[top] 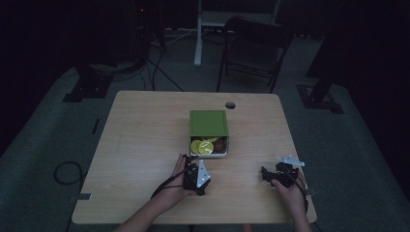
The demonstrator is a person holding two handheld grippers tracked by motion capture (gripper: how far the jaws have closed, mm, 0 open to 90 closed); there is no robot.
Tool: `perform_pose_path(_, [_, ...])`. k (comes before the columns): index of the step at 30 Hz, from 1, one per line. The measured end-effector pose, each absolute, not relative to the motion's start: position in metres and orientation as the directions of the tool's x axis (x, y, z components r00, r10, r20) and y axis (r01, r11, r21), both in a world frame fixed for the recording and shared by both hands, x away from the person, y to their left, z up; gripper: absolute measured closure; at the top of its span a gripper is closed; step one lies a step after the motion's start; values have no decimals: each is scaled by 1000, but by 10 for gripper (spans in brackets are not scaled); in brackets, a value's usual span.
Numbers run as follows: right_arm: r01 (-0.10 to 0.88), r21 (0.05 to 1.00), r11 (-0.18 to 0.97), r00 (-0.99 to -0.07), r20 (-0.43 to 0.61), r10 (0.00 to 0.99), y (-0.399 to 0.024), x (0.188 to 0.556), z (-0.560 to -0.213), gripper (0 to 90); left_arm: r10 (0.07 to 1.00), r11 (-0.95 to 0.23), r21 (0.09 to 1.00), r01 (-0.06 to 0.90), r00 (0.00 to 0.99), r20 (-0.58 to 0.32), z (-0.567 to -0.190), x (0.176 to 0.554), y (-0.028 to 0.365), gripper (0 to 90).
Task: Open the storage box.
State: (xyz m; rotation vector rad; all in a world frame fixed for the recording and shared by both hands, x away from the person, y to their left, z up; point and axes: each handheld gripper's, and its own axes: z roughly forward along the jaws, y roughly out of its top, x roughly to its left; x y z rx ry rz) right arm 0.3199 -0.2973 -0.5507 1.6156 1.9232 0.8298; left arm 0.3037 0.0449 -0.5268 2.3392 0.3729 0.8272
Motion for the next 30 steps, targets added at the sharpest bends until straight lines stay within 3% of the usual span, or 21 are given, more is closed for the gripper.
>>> perform_pose_path(13, [685, 720, 115, -179, 13, 984, -297, 320, -551, 103, 369, -797, 600, -75, 726, 581, -523, 307, 22, 55])
perform_pose_path(20, [685, 720, 115, -179, 13, 984, -297, 320, -551, 103, 295, -833, 535, -141, 705, 645, -527, 308, 11, 57])
perform_pose_path(25, [685, 720, 115, -179, 13, 984, -297, 320, -551, 103, 263, -834, 515, -198, 678, 686, -529, 311, 3, 141])
perform_pose_path(30, [685, 720, 115, -179, 13, 984, -297, 320, -551, 103, 250, -837, 502, -218, 665, 704, -533, 316, -5, 169])
